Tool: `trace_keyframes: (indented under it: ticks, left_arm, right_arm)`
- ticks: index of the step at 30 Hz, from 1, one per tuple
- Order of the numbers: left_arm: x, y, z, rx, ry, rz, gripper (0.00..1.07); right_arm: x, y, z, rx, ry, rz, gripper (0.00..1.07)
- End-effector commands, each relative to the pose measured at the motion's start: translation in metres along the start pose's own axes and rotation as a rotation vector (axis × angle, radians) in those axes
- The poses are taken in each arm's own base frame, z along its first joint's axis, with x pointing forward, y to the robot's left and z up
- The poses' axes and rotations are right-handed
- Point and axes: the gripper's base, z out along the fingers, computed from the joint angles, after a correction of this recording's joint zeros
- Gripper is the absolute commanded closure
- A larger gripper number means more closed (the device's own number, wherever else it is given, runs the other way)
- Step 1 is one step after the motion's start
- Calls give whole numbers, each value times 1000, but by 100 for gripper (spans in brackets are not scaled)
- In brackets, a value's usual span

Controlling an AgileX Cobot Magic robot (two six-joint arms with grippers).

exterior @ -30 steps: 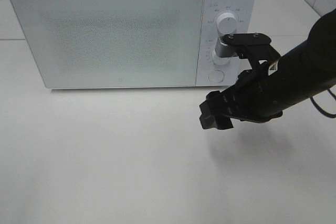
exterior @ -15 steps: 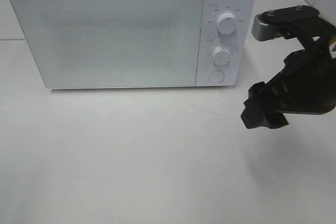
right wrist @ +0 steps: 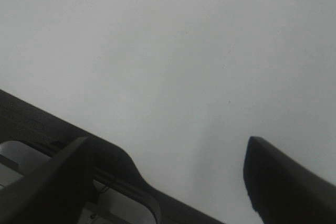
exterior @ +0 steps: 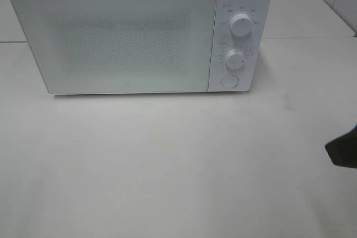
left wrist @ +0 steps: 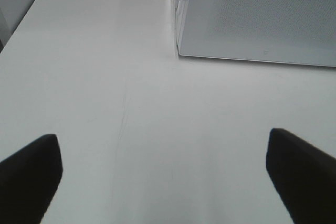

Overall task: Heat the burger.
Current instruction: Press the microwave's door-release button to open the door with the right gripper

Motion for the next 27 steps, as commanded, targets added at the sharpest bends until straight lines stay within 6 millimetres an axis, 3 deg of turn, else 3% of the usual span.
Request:
trace_keyframes:
  ticks: [1, 5, 11, 27]
  left_arm:
    - [1, 0, -3, 2, -27, -7, 9]
    - [1, 0, -3, 2, -27, -7, 9]
    - [1, 0, -3, 2, -27, -7, 9]
    - [1, 0, -3, 2, -27, -7, 9]
  right_arm:
    - [13, -6, -5, 20, 2, 38, 32]
    - [40, -17, -21, 81, -51, 113, 32]
    - [71, -17, -40, 107, -154, 150, 32]
    - [123, -8, -67, 193, -546, 195, 32]
